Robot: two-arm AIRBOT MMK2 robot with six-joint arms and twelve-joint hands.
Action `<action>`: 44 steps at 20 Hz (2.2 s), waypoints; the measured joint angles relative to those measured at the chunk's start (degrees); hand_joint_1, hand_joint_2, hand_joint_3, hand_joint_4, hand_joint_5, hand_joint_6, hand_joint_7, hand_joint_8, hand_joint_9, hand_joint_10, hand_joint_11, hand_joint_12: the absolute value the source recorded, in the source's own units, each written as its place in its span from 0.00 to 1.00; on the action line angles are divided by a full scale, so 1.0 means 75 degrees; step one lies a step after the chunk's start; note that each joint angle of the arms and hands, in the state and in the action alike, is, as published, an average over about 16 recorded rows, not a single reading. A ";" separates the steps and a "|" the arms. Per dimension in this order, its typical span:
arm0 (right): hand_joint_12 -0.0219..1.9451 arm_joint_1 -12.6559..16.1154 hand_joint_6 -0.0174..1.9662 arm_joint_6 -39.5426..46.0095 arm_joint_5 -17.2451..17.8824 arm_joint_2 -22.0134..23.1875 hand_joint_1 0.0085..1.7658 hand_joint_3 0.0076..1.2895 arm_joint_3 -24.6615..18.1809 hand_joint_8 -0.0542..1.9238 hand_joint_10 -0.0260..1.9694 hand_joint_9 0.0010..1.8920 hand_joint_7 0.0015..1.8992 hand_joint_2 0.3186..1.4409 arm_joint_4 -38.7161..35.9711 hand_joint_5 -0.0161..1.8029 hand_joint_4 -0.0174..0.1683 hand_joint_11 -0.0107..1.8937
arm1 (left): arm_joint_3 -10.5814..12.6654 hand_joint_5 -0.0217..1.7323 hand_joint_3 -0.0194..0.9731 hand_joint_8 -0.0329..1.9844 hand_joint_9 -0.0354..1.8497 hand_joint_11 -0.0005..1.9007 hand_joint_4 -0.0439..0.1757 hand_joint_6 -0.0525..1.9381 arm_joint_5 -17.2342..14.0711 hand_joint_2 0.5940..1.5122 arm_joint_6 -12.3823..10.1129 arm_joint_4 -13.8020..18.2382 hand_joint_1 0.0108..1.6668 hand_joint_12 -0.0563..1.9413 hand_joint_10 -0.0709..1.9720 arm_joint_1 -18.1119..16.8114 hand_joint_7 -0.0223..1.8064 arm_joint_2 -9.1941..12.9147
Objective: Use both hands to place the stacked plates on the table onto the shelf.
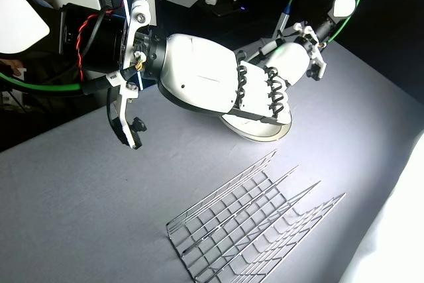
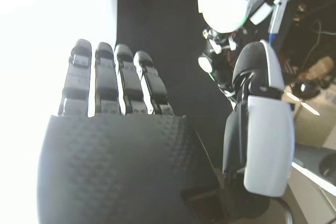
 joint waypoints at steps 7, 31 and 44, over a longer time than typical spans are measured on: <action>0.02 -0.0319 0.01 0.0003 0.0401 0.0011 0.49 0.01 -0.0006 0.02 0.03 0.01 0.01 0.53 -0.0221 0.02 0.08 0.02 | -0.0159 0.01 0.04 0.01 0.02 0.01 0.16 0.01 0.0191 0.65 -0.0014 -0.0142 0.00 0.03 0.03 -0.0036 0.01 -0.0164; 0.02 -0.1773 0.01 0.0042 0.2982 -0.0609 0.62 0.01 0.0878 0.02 0.03 0.01 0.01 0.42 -0.1320 0.02 0.09 0.01 | -0.0163 0.01 0.03 0.01 0.02 0.01 0.16 0.01 0.0243 0.65 -0.0084 -0.0227 0.00 0.03 0.03 -0.0068 0.01 -0.0308; 0.02 -0.2199 0.01 0.0123 0.4784 -0.0912 0.62 0.00 0.1744 0.02 0.02 0.01 0.01 0.44 -0.2026 0.02 0.09 0.01 | -0.0136 0.01 0.04 0.01 0.02 0.01 0.16 0.01 0.0220 0.65 -0.0089 -0.0246 0.00 0.03 0.03 -0.0066 0.01 -0.0331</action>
